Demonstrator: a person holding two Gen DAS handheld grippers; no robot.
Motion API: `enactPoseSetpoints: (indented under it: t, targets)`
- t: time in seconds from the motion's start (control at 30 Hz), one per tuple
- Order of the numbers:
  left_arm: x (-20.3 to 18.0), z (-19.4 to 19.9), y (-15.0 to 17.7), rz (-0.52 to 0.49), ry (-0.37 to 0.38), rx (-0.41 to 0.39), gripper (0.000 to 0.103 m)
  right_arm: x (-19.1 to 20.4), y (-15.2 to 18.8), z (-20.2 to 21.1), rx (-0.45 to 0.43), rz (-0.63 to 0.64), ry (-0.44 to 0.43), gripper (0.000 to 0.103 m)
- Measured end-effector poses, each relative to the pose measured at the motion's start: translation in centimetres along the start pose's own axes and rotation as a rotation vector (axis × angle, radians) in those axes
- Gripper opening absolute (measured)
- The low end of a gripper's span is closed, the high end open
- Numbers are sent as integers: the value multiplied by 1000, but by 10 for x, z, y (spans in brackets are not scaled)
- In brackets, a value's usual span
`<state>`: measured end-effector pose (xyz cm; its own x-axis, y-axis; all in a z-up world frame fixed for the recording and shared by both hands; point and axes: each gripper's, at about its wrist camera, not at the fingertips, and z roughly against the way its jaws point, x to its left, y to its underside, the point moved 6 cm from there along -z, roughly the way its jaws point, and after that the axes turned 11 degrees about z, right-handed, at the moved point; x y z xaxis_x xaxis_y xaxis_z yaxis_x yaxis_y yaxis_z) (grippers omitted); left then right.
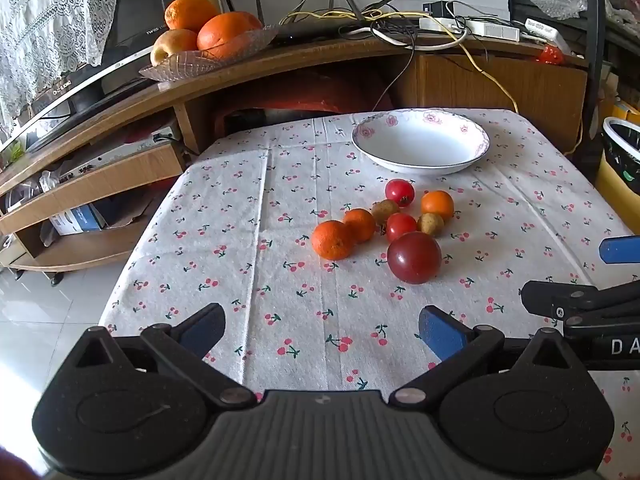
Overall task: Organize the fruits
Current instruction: 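Move both grippers toward the cluster of fruits on the cloth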
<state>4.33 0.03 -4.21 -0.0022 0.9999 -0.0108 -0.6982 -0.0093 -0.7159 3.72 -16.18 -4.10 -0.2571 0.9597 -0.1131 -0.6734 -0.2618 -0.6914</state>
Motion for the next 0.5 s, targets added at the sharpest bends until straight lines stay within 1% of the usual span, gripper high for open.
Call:
enactPoseSetpoints:
  t: [0.17, 0.33, 0.43, 0.5]
  targets:
    - [1, 4, 1, -3, 0, -6, 103, 1, 2, 1, -4, 0, -3, 86]
    - [1, 5, -6, -16, -8, -3, 103, 1, -7, 3, -19, 2, -18, 86]
    - [1, 9, -16, -66, -21, -15, 103, 4, -18, 2, -27, 0, -48, 86]
    - [4, 9, -23, -101, -21, -29, 103, 5, -27, 1, -33, 13, -72, 84]
